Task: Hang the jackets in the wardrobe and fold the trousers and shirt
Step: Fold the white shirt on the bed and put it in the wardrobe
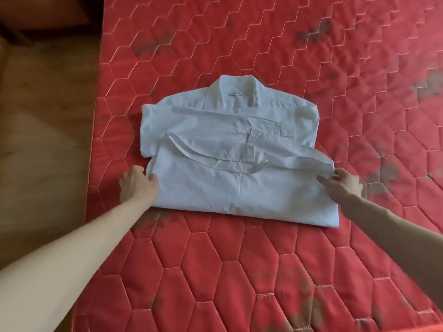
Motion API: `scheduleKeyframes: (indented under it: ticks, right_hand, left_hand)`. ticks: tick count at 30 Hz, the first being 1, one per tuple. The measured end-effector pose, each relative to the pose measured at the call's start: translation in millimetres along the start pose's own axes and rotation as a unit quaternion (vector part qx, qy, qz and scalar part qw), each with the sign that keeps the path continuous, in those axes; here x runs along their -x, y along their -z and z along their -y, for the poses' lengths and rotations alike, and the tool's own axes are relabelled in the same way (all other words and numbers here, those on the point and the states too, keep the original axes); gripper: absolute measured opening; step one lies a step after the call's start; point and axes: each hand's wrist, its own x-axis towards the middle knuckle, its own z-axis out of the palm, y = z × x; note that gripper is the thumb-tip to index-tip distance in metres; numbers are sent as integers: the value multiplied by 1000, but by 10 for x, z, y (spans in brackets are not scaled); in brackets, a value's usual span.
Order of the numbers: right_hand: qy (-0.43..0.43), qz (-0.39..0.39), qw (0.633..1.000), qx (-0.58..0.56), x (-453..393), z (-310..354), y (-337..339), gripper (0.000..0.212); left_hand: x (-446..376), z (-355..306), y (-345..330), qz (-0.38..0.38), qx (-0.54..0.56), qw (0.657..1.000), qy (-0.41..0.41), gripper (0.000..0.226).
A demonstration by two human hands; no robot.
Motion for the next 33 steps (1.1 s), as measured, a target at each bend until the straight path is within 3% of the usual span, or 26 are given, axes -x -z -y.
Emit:
scheduleKeyframes:
  ticks: [4, 8, 10, 12, 15, 17, 18, 22, 27, 31, 33]
  right_hand:
    - [42, -51, 997, 44, -73, 60, -15, 31]
    - [93, -11, 995, -32, -186, 34, 15, 25]
    - [123, -6, 992, -37, -228, 68, 52, 31]
    - [149, -7, 988, -31, -276, 122, 65, 35]
    - [208, -6, 978, 22, -349, 164, 49, 31]
    - [275, -12, 960, 61, -325, 207, 60, 21]
    - [300, -16, 952, 64, -291, 245, 74, 16]
    - [317, -30, 948, 29, -176, 319, 164, 13]
    - [270, 11, 959, -83, -186, 683, 262, 16]
    - [213, 1, 977, -5, -388, 982, 115, 13]
    - [171, -15, 984, 43, -467, 1007, -23, 25]
  left_hand:
    - [-91, -274, -103, -7, 22, 999, -29, 47]
    - [-158, -467, -190, -96, -78, 984, -129, 56]
    - [-256, -508, -228, -121, -143, 962, -199, 72]
    - [-402, -550, -265, -100, -225, 935, -256, 85]
    - [-667, -641, -290, -69, -362, 859, -356, 70]
    - [-789, -708, -261, -84, -383, 812, -432, 55]
    - [-813, -728, -245, -97, -358, 806, -461, 46]
    - [-690, -688, -96, -99, -183, 875, -438, 4]
    - [-728, -513, 344, -44, -77, 945, -316, 33]
    - [-901, -528, 450, 61, -33, 983, -171, 45]
    - [-934, -533, 339, 20, -38, 990, -137, 35]
